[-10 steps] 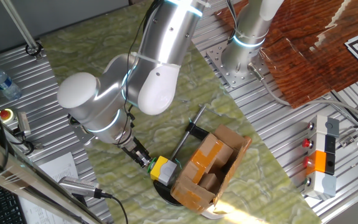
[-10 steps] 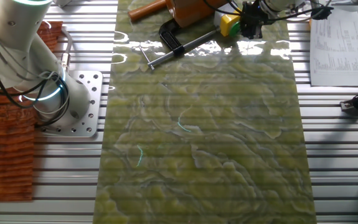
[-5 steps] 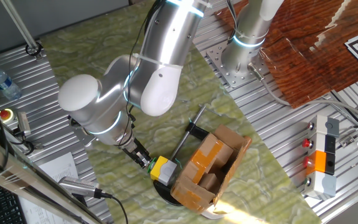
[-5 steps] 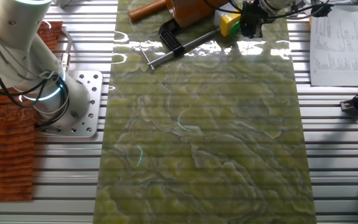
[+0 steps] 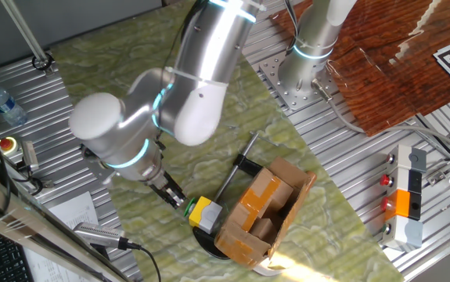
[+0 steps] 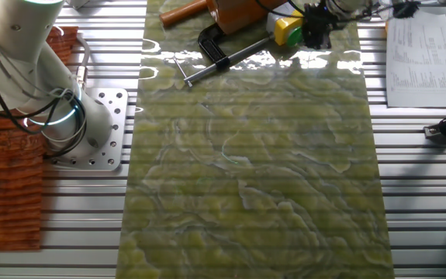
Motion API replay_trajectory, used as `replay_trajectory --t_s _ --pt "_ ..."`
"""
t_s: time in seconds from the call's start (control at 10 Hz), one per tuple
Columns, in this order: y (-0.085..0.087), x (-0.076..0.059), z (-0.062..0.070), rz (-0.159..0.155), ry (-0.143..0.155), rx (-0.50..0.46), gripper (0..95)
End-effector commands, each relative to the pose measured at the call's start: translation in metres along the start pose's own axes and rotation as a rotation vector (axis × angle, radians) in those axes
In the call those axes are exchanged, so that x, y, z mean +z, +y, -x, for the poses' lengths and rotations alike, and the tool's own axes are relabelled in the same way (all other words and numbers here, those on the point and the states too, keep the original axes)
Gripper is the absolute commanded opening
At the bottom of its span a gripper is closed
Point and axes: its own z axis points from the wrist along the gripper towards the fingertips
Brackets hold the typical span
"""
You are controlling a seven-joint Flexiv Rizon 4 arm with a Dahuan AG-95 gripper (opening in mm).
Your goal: Press the button horizontally
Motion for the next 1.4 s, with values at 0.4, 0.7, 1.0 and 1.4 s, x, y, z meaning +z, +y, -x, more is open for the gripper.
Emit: replay_trajectory --t_s 0.4,0.7,1.0,1.4 --pt "-0.016 -0.007 0.005 -0.019 0.001 0.012 0.0" --pt "-0.044 -0.024 0.008 -0.066 0.001 0.043 0.0" --pt "-0.087 -0.055 0.003 -0.102 -0.022 0.059 0.0" --pt "-0.135 -0.089 -0.016 -0.229 -0.099 0.158 0.0"
